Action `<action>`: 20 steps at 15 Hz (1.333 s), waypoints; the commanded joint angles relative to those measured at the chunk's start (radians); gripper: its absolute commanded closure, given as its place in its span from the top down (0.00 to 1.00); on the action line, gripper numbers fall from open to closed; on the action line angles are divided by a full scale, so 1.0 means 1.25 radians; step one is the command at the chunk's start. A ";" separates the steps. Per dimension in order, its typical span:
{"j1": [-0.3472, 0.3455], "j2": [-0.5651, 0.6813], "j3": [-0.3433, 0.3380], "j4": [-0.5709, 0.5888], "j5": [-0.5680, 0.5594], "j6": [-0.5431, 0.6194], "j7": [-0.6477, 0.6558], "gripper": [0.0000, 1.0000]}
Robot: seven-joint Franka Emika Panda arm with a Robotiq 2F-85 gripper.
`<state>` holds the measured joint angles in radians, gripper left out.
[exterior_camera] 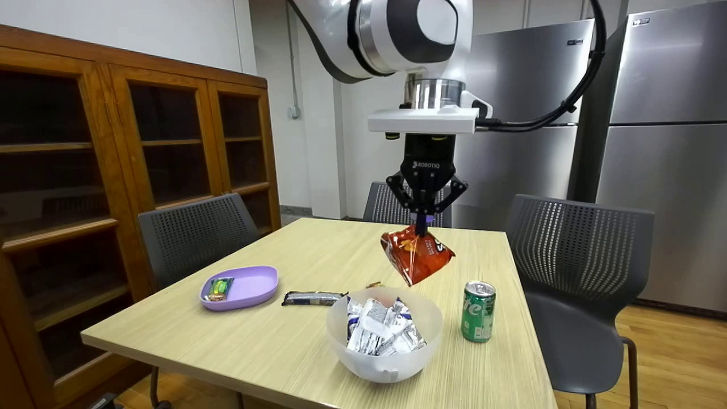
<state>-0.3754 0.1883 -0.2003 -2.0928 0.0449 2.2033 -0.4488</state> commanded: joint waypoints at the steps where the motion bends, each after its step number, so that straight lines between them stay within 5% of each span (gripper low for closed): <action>1: 0.025 -0.022 -0.002 -0.068 -0.031 0.040 -0.051 0.00; 13: 0.048 0.038 0.004 -0.096 -0.113 0.097 -0.156 0.00; 14: 0.051 0.044 0.002 -0.095 -0.126 0.101 -0.157 0.26; 20: 0.049 0.061 -0.002 -0.072 -0.138 0.083 -0.136 0.64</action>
<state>-0.3092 0.2567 -0.2000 -2.2136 -0.1156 2.3278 -0.6173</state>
